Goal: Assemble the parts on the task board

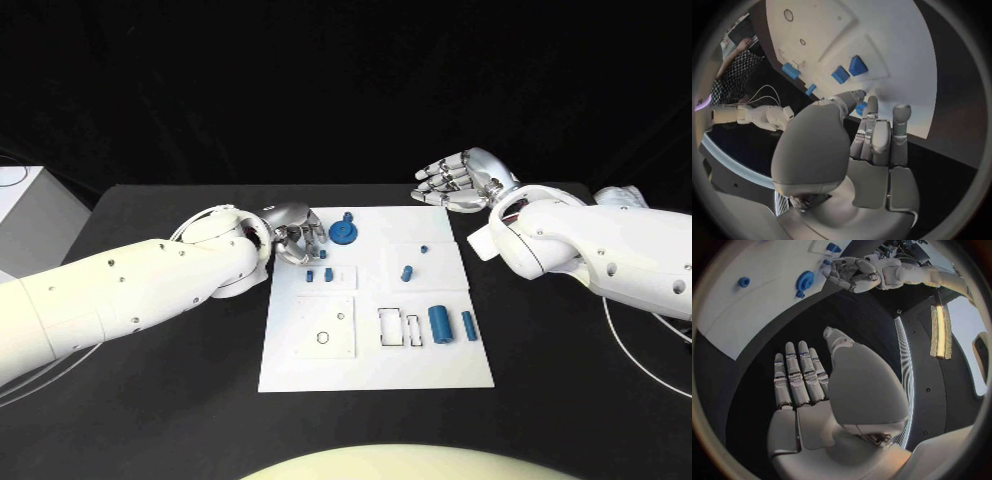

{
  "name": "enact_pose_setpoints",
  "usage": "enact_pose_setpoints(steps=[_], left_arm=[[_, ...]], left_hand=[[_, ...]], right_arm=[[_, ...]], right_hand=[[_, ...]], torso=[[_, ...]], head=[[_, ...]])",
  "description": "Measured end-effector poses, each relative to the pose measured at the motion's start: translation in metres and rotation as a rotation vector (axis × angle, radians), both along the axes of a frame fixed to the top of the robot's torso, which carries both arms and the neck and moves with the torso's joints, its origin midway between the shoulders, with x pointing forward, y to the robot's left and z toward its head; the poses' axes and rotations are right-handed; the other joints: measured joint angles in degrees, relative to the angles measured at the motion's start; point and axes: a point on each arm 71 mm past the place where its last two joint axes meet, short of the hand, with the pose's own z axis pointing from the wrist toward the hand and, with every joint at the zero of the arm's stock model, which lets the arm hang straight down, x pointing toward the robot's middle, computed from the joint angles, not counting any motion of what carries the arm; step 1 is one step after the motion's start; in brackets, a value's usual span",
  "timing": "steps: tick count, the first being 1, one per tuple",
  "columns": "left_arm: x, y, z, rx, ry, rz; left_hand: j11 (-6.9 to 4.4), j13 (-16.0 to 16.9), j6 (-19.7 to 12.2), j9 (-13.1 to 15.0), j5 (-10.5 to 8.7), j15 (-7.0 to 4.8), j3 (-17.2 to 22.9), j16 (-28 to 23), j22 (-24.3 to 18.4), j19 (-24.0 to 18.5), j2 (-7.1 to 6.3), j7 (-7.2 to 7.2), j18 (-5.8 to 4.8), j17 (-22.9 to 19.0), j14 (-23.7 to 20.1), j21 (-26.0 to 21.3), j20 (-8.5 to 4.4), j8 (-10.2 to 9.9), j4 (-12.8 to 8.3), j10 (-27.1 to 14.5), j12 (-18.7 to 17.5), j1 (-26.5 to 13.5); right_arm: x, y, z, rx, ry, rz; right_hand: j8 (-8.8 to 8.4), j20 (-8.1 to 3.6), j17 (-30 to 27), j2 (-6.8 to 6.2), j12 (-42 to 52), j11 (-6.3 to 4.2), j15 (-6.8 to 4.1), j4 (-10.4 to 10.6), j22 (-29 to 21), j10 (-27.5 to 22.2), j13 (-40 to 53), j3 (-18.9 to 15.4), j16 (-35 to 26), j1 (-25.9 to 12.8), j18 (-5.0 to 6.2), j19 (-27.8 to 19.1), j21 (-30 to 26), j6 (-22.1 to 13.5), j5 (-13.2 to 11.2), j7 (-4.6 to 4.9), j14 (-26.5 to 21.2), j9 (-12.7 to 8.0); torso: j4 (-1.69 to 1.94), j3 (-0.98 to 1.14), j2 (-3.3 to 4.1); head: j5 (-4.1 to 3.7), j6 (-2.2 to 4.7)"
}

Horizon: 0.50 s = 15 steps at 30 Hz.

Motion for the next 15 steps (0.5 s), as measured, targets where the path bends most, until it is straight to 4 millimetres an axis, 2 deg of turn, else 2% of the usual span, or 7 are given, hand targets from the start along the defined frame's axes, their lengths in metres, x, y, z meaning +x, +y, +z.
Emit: enact_pose_setpoints(steps=[5,8,11,12,13,14,15], left_arm=[[-0.001,0.005,0.004,-0.020,0.001,-0.002],[-0.002,0.013,0.007,-0.034,0.005,0.009],[-0.002,0.023,0.012,-0.058,0.013,0.027],[-0.002,0.026,0.014,-0.070,0.018,0.036],[-0.001,0.032,0.016,-0.090,0.027,0.049],[-0.001,0.036,0.018,-0.108,0.036,0.060],[-0.001,0.041,0.019,-0.130,0.047,0.071]], left_hand=[[-0.40,1.0,1.1,0.1,0.00,0.00,0.0,0.2,0.1,0.0,0.00,0.15,-0.21,0.8,0.0,0.0,0.00,0.4,0.0,-0.4,1.1,0.0],[-0.40,1.2,1.1,0.1,0.00,0.00,0.0,0.2,0.1,0.0,0.00,0.15,-0.20,0.9,0.0,0.0,0.00,0.4,0.0,-0.4,1.3,0.0],[-0.49,1.6,1.1,0.1,0.00,0.00,0.0,0.2,-0.1,0.0,-0.16,0.18,-0.21,0.8,0.0,0.0,-0.01,0.4,0.0,-0.8,1.7,0.5],[-0.43,1.9,1.4,0.1,0.00,0.14,0.4,0.2,-0.9,-0.6,0.11,0.46,-0.21,-0.1,-0.3,-0.6,0.02,0.4,-0.1,-1.4,2.0,0.7],[0.04,2.4,2.0,0.1,0.00,0.38,1.3,-0.6,-3.8,-3.6,0.46,0.72,-0.13,-3.8,-2.8,-2.8,0.08,0.4,-0.3,-2.4,2.7,1.1],[0.35,2.8,2.4,0.1,0.00,0.68,1.8,-1.7,-6.1,-6.1,0.63,1.09,0.76,-7.4,-5.3,-4.6,0.23,0.7,-0.4,-3.2,3.1,1.2],[0.74,3.0,2.9,0.1,0.00,1.00,2.3,-3.2,-7.4,-7.7,0.77,1.27,0.83,-11.4,-8.1,-5.9,0.42,0.9,-0.6,-4.1,3.4,1.4]], right_arm=[[0.000,-0.001,-0.001,-0.004,0.000,-0.001],[0.001,-0.002,-0.001,-0.011,-0.001,-0.001],[0.001,-0.005,-0.001,-0.026,-0.001,0.000],[0.001,-0.006,-0.002,-0.035,-0.002,0.002],[0.001,-0.007,-0.002,-0.050,-0.005,0.007],[0.001,-0.007,-0.002,-0.064,-0.007,0.013],[0.001,-0.007,-0.002,-0.081,-0.010,0.021]], right_hand=[[0.00,0.00,-0.1,0.00,0.0,0.00,-0.13,0.0,0.1,0.0,0.0,0.0,0.0,0.0,0.01,0.6,0.1,0.0,0.0,0.00,0.1,-0.1],[0.00,-0.14,-0.1,0.00,0.0,-0.01,-0.52,-0.4,0.9,0.0,0.0,0.4,0.9,0.0,0.00,7.4,1.8,0.2,0.0,-0.19,2.0,-0.2],[0.00,-0.94,0.5,0.08,0.0,-0.44,-1.48,-1.1,1.5,-0.2,0.0,1.1,2.6,0.9,0.01,13.2,3.9,1.1,-1.3,-0.68,5.1,-0.4],[0.00,-1.34,0.9,0.07,0.0,-0.86,-1.89,-1.5,1.6,0.2,0.0,1.8,3.2,1.5,0.01,14.6,4.5,1.4,-1.5,-0.96,6.2,-0.4],[0.00,-2.17,1.8,-0.27,0.3,-1.65,-2.77,-1.8,1.9,1.4,0.0,3.1,4.5,2.2,0.00,17.0,5.5,2.4,-1.7,-1.44,8.6,-0.4],[0.12,-2.77,2.4,-0.49,0.8,-2.00,-3.36,-1.9,2.0,2.4,0.0,3.9,5.4,2.5,0.01,18.4,6.1,3.0,-2.1,-1.74,10.1,-0.3],[0.51,-3.44,3.2,-0.80,1.0,-2.40,-4.05,-1.9,2.2,3.4,0.0,5.0,6.2,2.8,0.01,19.9,6.8,3.5,-2.7,-2.22,11.6,-0.3]], torso=[[-0.02,0.00,0.01],[-0.04,0.02,0.01],[-0.04,0.04,0.01],[-0.03,0.03,0.01],[-0.02,0.03,0.00],[-0.02,0.03,-0.01],[-0.02,0.03,-0.01]], head=[[-0.01,0.05],[-0.05,0.13],[-0.26,0.26],[-0.35,0.31],[-0.43,0.37],[-0.49,0.44],[-0.59,0.50]])
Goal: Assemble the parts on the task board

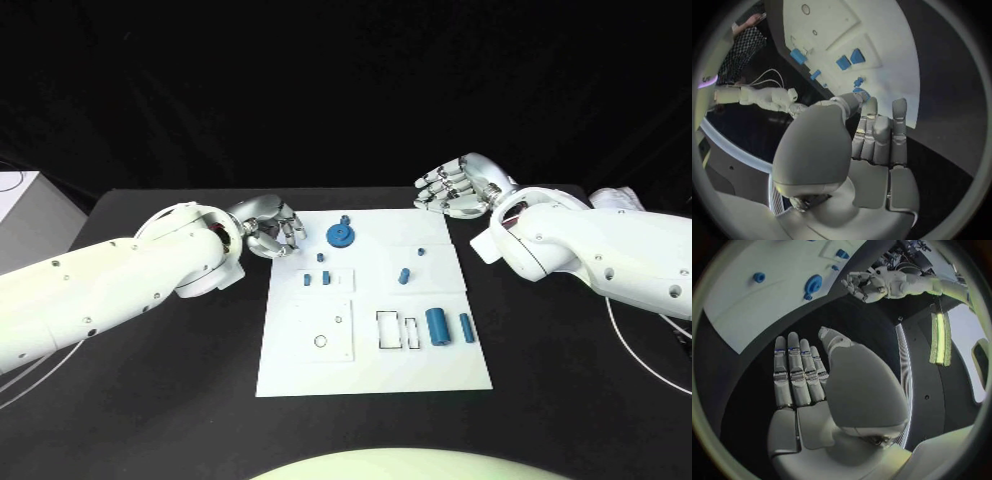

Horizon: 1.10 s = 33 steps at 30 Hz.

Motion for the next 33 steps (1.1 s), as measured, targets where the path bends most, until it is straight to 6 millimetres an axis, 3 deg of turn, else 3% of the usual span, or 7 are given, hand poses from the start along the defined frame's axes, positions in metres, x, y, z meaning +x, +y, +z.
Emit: enact_pose_setpoints(steps=[1,7,13,18,20,24,33], left_arm=[[0.000,0.006,0.002,-0.034,0.014,0.013],[-0.003,0.028,0.008,-0.291,0.110,0.054],[-0.006,0.042,0.016,-0.628,0.193,0.091],[-0.011,0.051,0.021,-0.800,0.212,0.104],[-0.013,0.054,0.022,-0.848,0.213,0.107],[-0.018,0.057,0.023,-0.904,0.216,0.111],[-0.022,0.061,0.022,-0.957,0.211,0.114]], left_hand=[[0.44,0.2,0.4,0.0,0.00,0.37,0.4,-1.9,-0.9,-1.1,0.00,0.32,-0.01,-4.8,-3.4,-1.0,0.34,0.2,-0.1,-1.0,0.1,0.0],[1.58,0.8,-0.5,0.0,0.00,1.59,-2.0,-6.5,-3.2,-2.3,0.13,1.28,-0.01,-14.2,-9.9,-4.5,1.32,0.2,1.7,-5.6,1.3,-1.8],[2.55,-0.4,-1.1,0.1,0.00,2.29,-3.5,-9.4,-4.9,-2.3,0.14,1.14,-0.04,-17.6,-13.2,-7.0,1.83,0.4,2.6,-9.0,-0.2,-2.0],[2.56,-0.6,-1.1,0.1,0.00,2.29,-3.5,-9.4,-5.0,-2.3,0.14,1.14,-0.06,-17.6,-13.2,-7.1,1.83,0.4,2.6,-9.1,-0.2,-2.0],[2.56,-0.7,-1.1,0.1,0.00,2.29,-3.7,-9.4,-5.0,-2.3,0.14,1.15,-0.06,-17.6,-13.2,-7.1,1.86,0.7,2.6,-9.1,-0.2,-2.0],[2.56,-0.8,-1.1,0.1,0.00,2.29,-4.1,-9.4,-5.1,-2.1,0.14,1.14,-0.06,-17.6,-13.2,-7.1,2.03,0.8,2.8,-9.1,-0.2,-2.0],[2.56,-0.9,-1.1,0.1,0.00,2.28,-4.1,-9.4,-5.2,-2.1,0.14,1.14,-0.08,-17.6,-13.2,-7.1,2.03,0.8,2.8,-9.1,-0.2,-2.0]], right_arm=[[0.000,0.000,0.000,-0.025,-0.003,0.012],[-0.004,0.001,-0.003,-0.193,-0.025,0.095],[-0.011,0.005,-0.013,-0.424,-0.054,0.184],[-0.016,0.009,-0.021,-0.574,-0.088,0.225],[-0.018,0.010,-0.024,-0.624,-0.104,0.233],[-0.020,0.013,-0.027,-0.694,-0.129,0.242],[-0.023,0.019,-0.035,-0.773,-0.155,0.244]], right_hand=[[0.23,-0.61,0.9,-0.29,0.0,-0.45,-0.66,-0.1,0.2,1.0,0.0,1.2,0.9,0.3,0.00,1.6,0.7,0.8,-0.6,-0.24,1.4,0.1],[1.56,-5.95,10.7,-1.82,-0.1,-2.93,-4.69,-3.1,4.3,6.9,0.1,5.0,9.3,0.7,-0.01,11.6,8.7,4.1,-3.3,-2.23,11.5,0.9],[1.78,-8.45,22.7,-2.68,-0.9,-3.74,-6.21,-3.9,9.9,8.1,0.3,5.3,21.9,-2.2,-0.01,17.6,17.3,5.0,-6.8,-2.75,18.0,1.1],[1.50,-8.76,49.8,-4.04,-0.9,-4.16,-6.29,-3.4,17.4,7.7,0.4,8.0,51.7,-3.9,0.00,19.8,25.8,5.3,-7.0,-3.09,18.0,1.7],[1.50,-8.81,57.2,-4.55,-0.9,-4.29,-6.29,-3.2,25.6,7.5,0.4,8.7,59.7,-4.4,0.00,21.5,32.9,5.3,-7.0,-3.10,18.0,2.1],[1.50,-8.54,61.8,-4.53,-0.9,-3.93,-6.29,-3.1,32.0,6.2,0.4,8.9,64.8,-4.9,-0.92,22.3,38.3,5.3,-7.0,-3.10,18.0,2.5],[1.50,-8.22,64.4,-4.77,-0.9,-3.64,-6.09,-3.0,38.2,5.3,0.3,8.5,68.8,-5.2,-1.80,23.1,43.5,5.3,-7.0,-3.11,18.2,2.8]], torso=[[0.01,0.00,-0.01],[0.00,0.01,-0.01],[0.13,-0.18,-0.08],[0.14,-0.16,-0.11],[0.13,-0.14,-0.08],[0.10,-0.07,-0.05],[0.10,-0.07,0.02]], head=[[-0.08,0.06],[-0.86,0.64],[-1.79,1.18],[-2.25,1.59],[-2.35,1.64],[-2.44,1.65],[-2.54,1.57]])
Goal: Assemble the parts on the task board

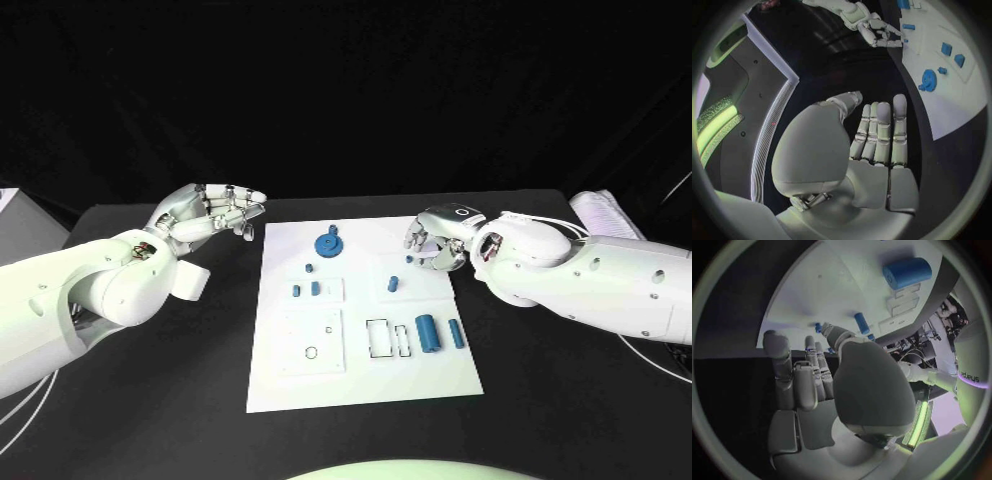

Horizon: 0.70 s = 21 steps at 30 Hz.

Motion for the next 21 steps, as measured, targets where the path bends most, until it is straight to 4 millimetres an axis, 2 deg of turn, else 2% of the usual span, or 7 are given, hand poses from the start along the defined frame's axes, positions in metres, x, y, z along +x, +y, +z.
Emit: enact_pose_setpoints(steps=[6,10,12,21], left_arm=[[0.000,0.001,0.000,-0.012,-0.004,0.005],[0.000,0.001,0.001,-0.017,-0.006,0.007],[0.000,0.001,0.001,-0.018,-0.006,0.009],[0.000,0.002,0.001,-0.019,-0.006,0.016]], left_hand=[[0.00,-0.2,-0.2,0.0,0.00,0.00,0.0,0.0,0.0,0.2,0.00,0.18,-0.01,0.0,0.0,0.0,0.21,0.0,0.0,0.0,0.0,0.0],[0.00,-0.2,-0.2,0.0,0.00,0.00,-0.2,0.0,0.0,0.4,0.00,0.20,-0.01,0.1,0.3,0.0,0.05,0.0,-0.2,0.0,0.0,0.0],[0.00,-0.2,-0.2,0.0,0.00,0.06,-0.2,0.0,0.0,0.4,0.00,0.20,-0.01,0.1,0.4,0.0,0.00,0.0,-0.2,0.0,0.0,0.0],[0.00,-0.3,-0.2,0.0,0.00,0.07,-0.1,0.0,-0.1,0.6,0.00,0.20,-0.02,0.1,0.3,0.0,0.21,0.0,-0.2,0.0,0.0,0.0]], right_arm=[[0.000,0.005,-0.005,-0.017,-0.004,0.002],[0.000,0.009,-0.009,-0.023,-0.004,0.004],[0.000,0.009,-0.010,-0.026,-0.003,0.003],[0.004,0.012,-0.014,-0.033,0.001,-0.005]], right_hand=[[0.29,-0.12,0.0,0.23,0.0,0.00,0.00,0.0,2.6,0.0,0.0,0.3,1.4,-0.2,0.00,0.5,2.2,0.0,0.6,0.00,0.0,0.3],[0.51,-0.21,0.0,0.62,0.0,-0.01,0.00,0.1,4.7,0.0,0.0,2.4,2.3,0.2,0.00,0.6,4.0,0.3,-0.7,-0.28,0.0,0.6],[0.51,-0.21,0.0,1.21,0.0,-0.32,0.00,0.1,5.5,0.3,0.0,3.3,2.6,0.2,0.00,0.6,4.7,0.9,-0.7,-0.31,0.0,0.8],[1.39,-0.21,0.0,2.34,0.0,-0.60,0.00,-0.4,8.2,1.1,-0.1,6.6,3.3,0.1,0.00,0.6,6.7,1.6,-0.7,-0.51,0.0,1.5]], torso=[[-0.07,0.03,0.03],[-0.03,0.03,0.08],[0.00,0.03,0.09],[-0.01,0.03,0.05]], head=[[0.09,0.01],[0.12,-0.07],[0.12,-0.13],[0.29,-0.37]])
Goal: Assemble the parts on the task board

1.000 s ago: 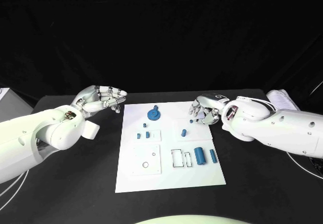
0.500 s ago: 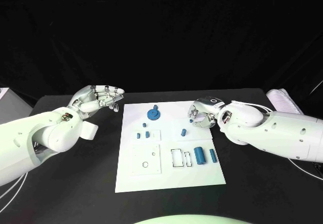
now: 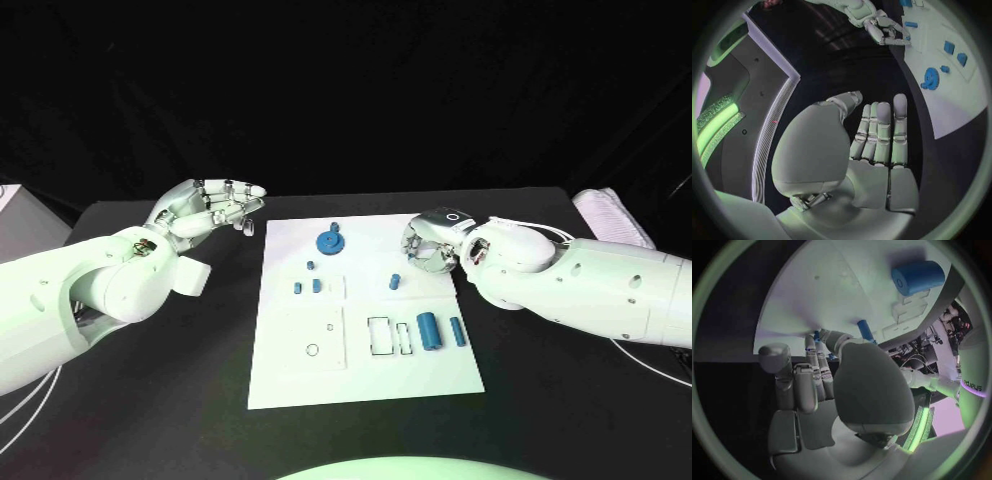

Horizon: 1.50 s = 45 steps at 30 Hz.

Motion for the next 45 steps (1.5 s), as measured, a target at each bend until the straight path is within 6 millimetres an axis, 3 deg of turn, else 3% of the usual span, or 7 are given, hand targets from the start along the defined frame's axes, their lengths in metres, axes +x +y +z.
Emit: enact_pose_setpoints(steps=[5,14,20,37,45], left_arm=[[0.000,0.000,0.000,0.000,0.000,0.003],[0.000,0.002,0.000,0.002,0.002,0.009],[0.001,0.002,0.000,0.004,0.003,0.014],[0.002,0.004,-0.001,0.010,0.005,0.024],[0.003,0.006,-0.002,0.014,0.006,0.032]], left_hand=[[0.00,0.0,0.0,0.0,0.00,0.00,0.0,0.0,0.0,0.0,0.00,0.00,0.00,0.0,0.0,0.0,0.00,0.0,0.0,0.0,0.0,0.0],[0.00,-0.1,0.0,0.0,0.00,0.01,0.0,0.2,0.0,0.0,0.23,0.00,-0.01,0.1,0.0,0.0,0.00,0.0,0.0,0.0,-0.2,0.2],[0.00,-0.1,0.0,0.0,0.00,-0.19,0.0,0.2,0.0,0.1,0.23,0.00,-0.01,0.1,0.2,0.0,-0.11,0.0,0.0,0.0,-0.2,0.2],[0.00,-0.4,-0.2,0.0,0.00,0.02,-0.2,0.4,0.0,0.4,0.47,0.20,-0.01,0.2,0.4,0.0,-0.01,0.0,-0.2,0.0,-0.6,0.5],[0.00,-0.5,-0.6,0.0,0.00,0.02,-0.2,0.4,0.0,0.4,0.47,0.20,-0.01,0.2,0.4,0.0,-0.01,0.0,-0.2,0.0,-0.6,0.5]], right_arm=[[0.002,0.002,-0.001,-0.003,0.002,-0.002],[0.003,0.005,-0.001,-0.012,0.002,-0.002],[0.002,0.007,-0.002,-0.024,-0.004,-0.001],[-0.003,0.010,-0.004,-0.022,-0.057,-0.011],[-0.007,0.011,0.004,0.023,-0.109,-0.009]], right_hand=[[0.21,0.00,0.0,0.39,0.0,0.19,0.00,-0.4,0.6,0.2,0.0,1.3,0.2,-0.1,-0.86,0.0,0.4,0.0,0.0,-0.01,0.0,0.3],[1.25,0.00,0.0,1.15,0.0,-0.22,0.00,-2.0,2.0,1.4,-0.1,2.8,0.4,-0.4,-0.87,0.0,1.5,1.0,-0.1,-0.33,0.0,1.3],[2.40,-0.32,0.0,1.36,-0.1,-0.11,-0.42,-4.5,3.6,2.5,-0.1,5.3,0.8,-0.4,-0.87,-0.3,2.8,1.4,1.8,-0.41,0.0,2.6],[3.33,-0.52,0.0,1.83,-0.2,0.45,-0.82,-5.5,6.3,3.1,0.0,5.7,1.0,-0.9,-0.87,-0.1,4.9,2.0,2.0,-0.58,0.0,4.0],[3.33,-0.52,0.0,1.82,-0.4,0.61,-0.82,-6.0,6.8,3.3,0.0,6.1,1.2,-0.9,-0.87,-0.1,5.1,2.0,1.9,-0.58,0.0,4.1]], torso=[[-0.02,0.00,-0.02],[-0.02,-0.01,-0.03],[-0.03,0.00,-0.05],[-0.07,-0.01,-0.12],[-0.10,-0.02,-0.12]], head=[[0.01,-0.07],[0.01,-0.36],[0.01,-0.47],[-0.18,-0.29],[-0.19,-0.26]])
